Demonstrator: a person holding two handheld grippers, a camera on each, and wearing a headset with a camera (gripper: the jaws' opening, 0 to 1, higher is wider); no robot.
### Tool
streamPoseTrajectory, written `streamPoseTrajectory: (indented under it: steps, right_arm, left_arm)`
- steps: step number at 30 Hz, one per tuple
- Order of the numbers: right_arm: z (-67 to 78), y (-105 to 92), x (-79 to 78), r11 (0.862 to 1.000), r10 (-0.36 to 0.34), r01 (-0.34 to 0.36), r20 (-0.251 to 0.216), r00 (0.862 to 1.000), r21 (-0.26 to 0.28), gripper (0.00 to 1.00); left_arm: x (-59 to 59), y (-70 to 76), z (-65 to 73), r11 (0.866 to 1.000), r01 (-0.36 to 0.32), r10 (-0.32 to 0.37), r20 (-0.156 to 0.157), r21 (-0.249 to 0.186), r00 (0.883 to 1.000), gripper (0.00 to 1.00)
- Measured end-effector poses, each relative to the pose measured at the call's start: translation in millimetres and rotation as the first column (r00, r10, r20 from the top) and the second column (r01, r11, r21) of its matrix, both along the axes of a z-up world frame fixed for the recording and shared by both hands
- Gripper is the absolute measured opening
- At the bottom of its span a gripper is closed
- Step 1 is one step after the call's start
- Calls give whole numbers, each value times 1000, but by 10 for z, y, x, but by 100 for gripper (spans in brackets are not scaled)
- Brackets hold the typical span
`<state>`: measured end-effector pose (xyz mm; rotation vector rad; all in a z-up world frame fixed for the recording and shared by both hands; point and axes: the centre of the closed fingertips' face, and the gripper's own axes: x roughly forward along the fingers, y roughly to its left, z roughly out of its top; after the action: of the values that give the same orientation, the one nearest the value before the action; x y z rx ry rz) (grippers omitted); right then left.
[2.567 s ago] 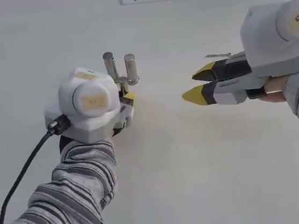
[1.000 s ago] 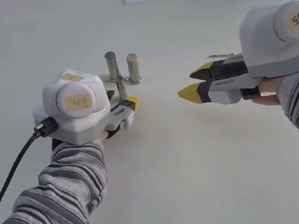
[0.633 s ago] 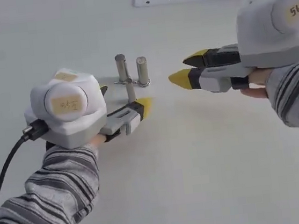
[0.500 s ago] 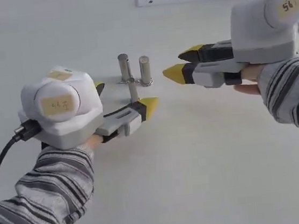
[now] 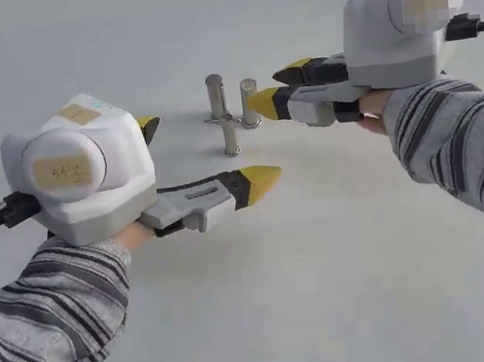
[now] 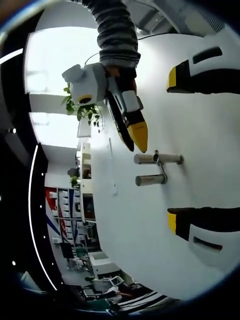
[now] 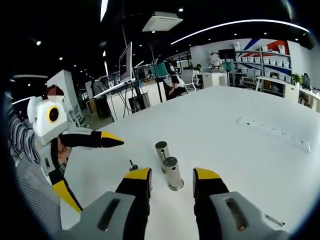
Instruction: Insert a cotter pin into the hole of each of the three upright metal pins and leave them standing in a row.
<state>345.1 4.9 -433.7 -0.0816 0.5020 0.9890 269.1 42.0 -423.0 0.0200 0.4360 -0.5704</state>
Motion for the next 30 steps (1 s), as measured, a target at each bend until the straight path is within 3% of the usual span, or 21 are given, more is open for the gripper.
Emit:
streamPoseTrajectory:
  steps: [14, 21, 30]
  right_arm:
    - [-92, 148, 72, 1000, -20, 20, 3, 1000, 3, 20]
    - [-197, 199, 117, 999, -33, 33, -30, 999, 6, 16]
    - [-185, 168, 105, 999, -34, 34, -24, 999, 3, 11]
  left_arm:
    - [-143, 64, 38, 1000, 13, -13, -2, 12, 1000, 99]
    - [-186, 93, 56, 1000, 2, -2, -13, 2, 1000, 99]
    - [-246, 113, 66, 1000, 10, -10, -17, 12, 1000, 99]
